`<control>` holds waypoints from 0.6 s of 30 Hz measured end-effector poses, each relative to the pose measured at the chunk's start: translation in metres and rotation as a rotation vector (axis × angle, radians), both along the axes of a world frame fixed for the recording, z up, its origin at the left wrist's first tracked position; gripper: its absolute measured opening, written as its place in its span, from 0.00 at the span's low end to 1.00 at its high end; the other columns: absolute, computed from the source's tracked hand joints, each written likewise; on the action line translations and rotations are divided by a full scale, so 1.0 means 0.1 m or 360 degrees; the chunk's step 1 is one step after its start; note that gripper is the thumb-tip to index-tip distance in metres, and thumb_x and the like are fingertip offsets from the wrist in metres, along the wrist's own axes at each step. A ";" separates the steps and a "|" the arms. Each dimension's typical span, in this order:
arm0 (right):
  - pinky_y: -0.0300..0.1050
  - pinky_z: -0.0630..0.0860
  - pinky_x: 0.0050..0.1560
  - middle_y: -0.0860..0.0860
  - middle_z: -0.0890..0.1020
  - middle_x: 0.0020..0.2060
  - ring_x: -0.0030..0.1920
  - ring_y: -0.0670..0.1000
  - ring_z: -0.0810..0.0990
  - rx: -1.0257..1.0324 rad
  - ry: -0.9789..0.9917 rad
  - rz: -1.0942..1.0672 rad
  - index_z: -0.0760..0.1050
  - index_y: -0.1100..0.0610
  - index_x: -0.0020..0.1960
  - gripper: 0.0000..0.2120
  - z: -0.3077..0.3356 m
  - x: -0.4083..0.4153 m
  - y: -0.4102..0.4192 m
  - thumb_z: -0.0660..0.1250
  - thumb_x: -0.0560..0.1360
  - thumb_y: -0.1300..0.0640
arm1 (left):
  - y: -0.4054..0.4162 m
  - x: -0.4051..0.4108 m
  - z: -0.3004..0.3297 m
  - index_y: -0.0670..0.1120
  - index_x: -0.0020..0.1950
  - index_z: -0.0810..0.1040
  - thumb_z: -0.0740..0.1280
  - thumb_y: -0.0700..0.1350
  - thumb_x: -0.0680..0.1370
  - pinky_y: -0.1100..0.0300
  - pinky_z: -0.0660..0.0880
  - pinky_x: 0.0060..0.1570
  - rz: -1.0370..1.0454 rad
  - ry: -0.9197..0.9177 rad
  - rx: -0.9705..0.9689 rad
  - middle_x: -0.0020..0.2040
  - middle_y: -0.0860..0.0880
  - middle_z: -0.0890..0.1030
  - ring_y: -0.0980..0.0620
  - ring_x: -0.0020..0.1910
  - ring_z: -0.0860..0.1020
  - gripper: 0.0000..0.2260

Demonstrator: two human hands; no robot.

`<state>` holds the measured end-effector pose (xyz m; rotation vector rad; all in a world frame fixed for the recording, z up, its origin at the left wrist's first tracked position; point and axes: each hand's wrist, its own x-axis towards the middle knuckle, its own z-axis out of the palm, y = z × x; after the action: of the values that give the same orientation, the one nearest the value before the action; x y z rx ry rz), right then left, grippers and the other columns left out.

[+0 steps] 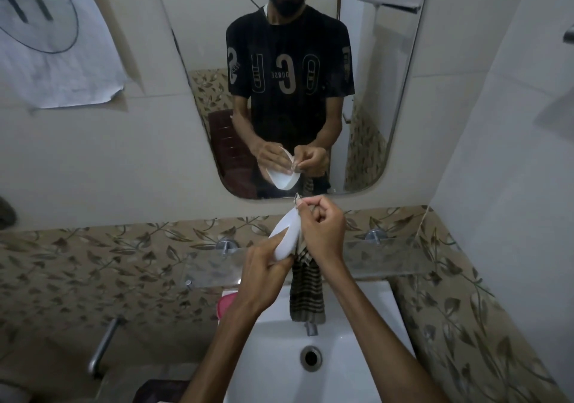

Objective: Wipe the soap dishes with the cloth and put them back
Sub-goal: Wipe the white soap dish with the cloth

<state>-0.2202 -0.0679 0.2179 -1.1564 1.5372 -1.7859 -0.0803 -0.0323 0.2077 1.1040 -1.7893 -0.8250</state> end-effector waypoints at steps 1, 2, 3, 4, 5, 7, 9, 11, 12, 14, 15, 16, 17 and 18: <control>0.35 0.69 0.32 0.43 0.73 0.26 0.28 0.41 0.69 0.0034 -0.0039 0.0010 0.82 0.53 0.41 0.07 0.01 -0.04 -0.04 0.74 0.78 0.58 | 0.02 -0.01 -0.02 0.54 0.49 0.85 0.70 0.36 0.72 0.61 0.76 0.41 0.0031 0.0059 0.0046 0.44 0.59 0.83 0.59 0.42 0.79 0.15; 0.33 0.70 0.32 0.43 0.76 0.27 0.29 0.40 0.71 0.0039 -0.0079 0.0055 0.82 0.53 0.40 0.07 0.02 -0.06 -0.07 0.74 0.77 0.57 | 0.02 -0.02 -0.02 0.50 0.55 0.86 0.71 0.38 0.71 0.53 0.79 0.49 0.0062 0.0104 0.0113 0.52 0.54 0.84 0.53 0.52 0.81 0.16; 0.32 0.72 0.34 0.44 0.79 0.30 0.31 0.39 0.75 0.0042 -0.0132 0.0126 0.82 0.52 0.40 0.07 0.02 -0.09 -0.09 0.73 0.77 0.56 | 0.02 -0.02 -0.01 0.47 0.60 0.86 0.71 0.38 0.70 0.45 0.79 0.57 0.0079 0.0143 0.0171 0.59 0.47 0.83 0.45 0.61 0.80 0.19; 0.32 0.74 0.36 0.45 0.83 0.33 0.34 0.39 0.78 0.0067 -0.0206 0.0216 0.83 0.53 0.39 0.07 0.03 -0.12 -0.11 0.73 0.76 0.55 | 0.02 -0.03 0.00 0.46 0.63 0.86 0.72 0.38 0.70 0.40 0.78 0.62 0.0091 0.0172 0.0203 0.62 0.44 0.81 0.40 0.66 0.77 0.21; 0.34 0.76 0.39 0.46 0.85 0.37 0.38 0.40 0.80 0.0121 -0.0290 0.0320 0.83 0.53 0.39 0.07 0.04 -0.15 -0.14 0.73 0.76 0.55 | 0.02 -0.03 0.01 0.46 0.63 0.85 0.73 0.38 0.70 0.38 0.77 0.63 0.0095 0.0196 0.0221 0.62 0.43 0.81 0.37 0.68 0.75 0.22; 0.39 0.78 0.43 0.48 0.87 0.42 0.42 0.46 0.82 0.0260 -0.0425 0.0542 0.83 0.53 0.38 0.08 0.06 -0.22 -0.17 0.71 0.75 0.53 | 0.03 -0.04 0.03 0.55 0.62 0.86 0.74 0.39 0.69 0.44 0.79 0.61 0.0078 0.0199 0.0228 0.62 0.43 0.81 0.38 0.67 0.76 0.23; 0.40 0.79 0.39 0.51 0.86 0.40 0.38 0.49 0.81 0.0318 -0.0525 0.0718 0.81 0.51 0.38 0.08 0.06 -0.25 -0.15 0.69 0.75 0.51 | 0.03 -0.05 0.08 0.70 0.58 0.82 0.75 0.43 0.67 0.52 0.79 0.56 0.0033 0.0104 0.0185 0.60 0.52 0.83 0.47 0.63 0.78 0.26; 0.40 0.79 0.36 0.52 0.84 0.36 0.34 0.48 0.81 0.0251 -0.0583 0.0743 0.79 0.53 0.39 0.08 0.04 -0.23 -0.11 0.67 0.75 0.51 | 0.03 -0.06 0.16 0.79 0.58 0.78 0.74 0.43 0.67 0.61 0.78 0.53 -0.0058 -0.0033 0.0135 0.56 0.63 0.84 0.56 0.59 0.79 0.31; 0.40 0.79 0.35 0.51 0.82 0.34 0.33 0.47 0.81 0.0198 -0.0574 0.0704 0.78 0.54 0.39 0.08 0.03 -0.22 -0.09 0.67 0.75 0.52 | 0.03 -0.07 0.20 0.80 0.59 0.76 0.74 0.44 0.68 0.66 0.77 0.51 -0.0104 -0.0062 0.0118 0.57 0.66 0.83 0.58 0.57 0.80 0.32; 0.37 0.78 0.36 0.48 0.80 0.32 0.33 0.44 0.80 0.0077 -0.0486 0.0608 0.76 0.56 0.40 0.08 0.03 -0.19 -0.07 0.66 0.76 0.55 | 0.02 -0.08 0.34 0.80 0.59 0.75 0.72 0.48 0.68 0.72 0.76 0.47 -0.0182 -0.0131 0.0110 0.56 0.69 0.83 0.62 0.55 0.82 0.29; 0.36 0.78 0.36 0.47 0.79 0.32 0.33 0.43 0.80 0.0012 -0.0428 0.0571 0.75 0.56 0.41 0.07 0.04 -0.18 -0.06 0.65 0.77 0.57 | 0.01 -0.07 0.40 0.81 0.57 0.75 0.70 0.50 0.68 0.72 0.76 0.44 -0.0199 -0.0215 0.0111 0.54 0.69 0.83 0.62 0.52 0.82 0.27; 0.35 0.77 0.37 0.45 0.78 0.32 0.33 0.42 0.80 -0.0048 -0.0365 0.0550 0.75 0.57 0.41 0.07 0.05 -0.18 -0.04 0.64 0.78 0.58 | -0.02 -0.05 0.43 0.81 0.54 0.75 0.70 0.51 0.68 0.71 0.76 0.40 -0.0204 -0.0345 0.0117 0.51 0.66 0.83 0.61 0.49 0.82 0.25; 0.35 0.76 0.37 0.43 0.78 0.32 0.34 0.42 0.80 -0.0099 -0.0289 0.0534 0.74 0.57 0.41 0.07 0.06 -0.18 -0.02 0.64 0.78 0.59 | -0.06 -0.02 0.46 0.79 0.52 0.75 0.69 0.53 0.68 0.68 0.76 0.36 -0.0208 -0.0483 0.0131 0.47 0.61 0.84 0.60 0.45 0.82 0.21; 0.36 0.75 0.37 0.43 0.78 0.32 0.34 0.42 0.79 -0.0140 -0.0210 0.0518 0.74 0.56 0.41 0.07 0.06 -0.18 0.00 0.64 0.78 0.60 | -0.08 0.00 0.49 0.75 0.51 0.77 0.70 0.55 0.67 0.67 0.75 0.32 -0.0198 -0.0596 0.0161 0.43 0.57 0.83 0.60 0.42 0.82 0.17</control>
<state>-0.2380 -0.0682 0.2239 -1.2243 1.1320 -1.6840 -0.0798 -0.0408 0.2569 1.2888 -2.1635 -0.8298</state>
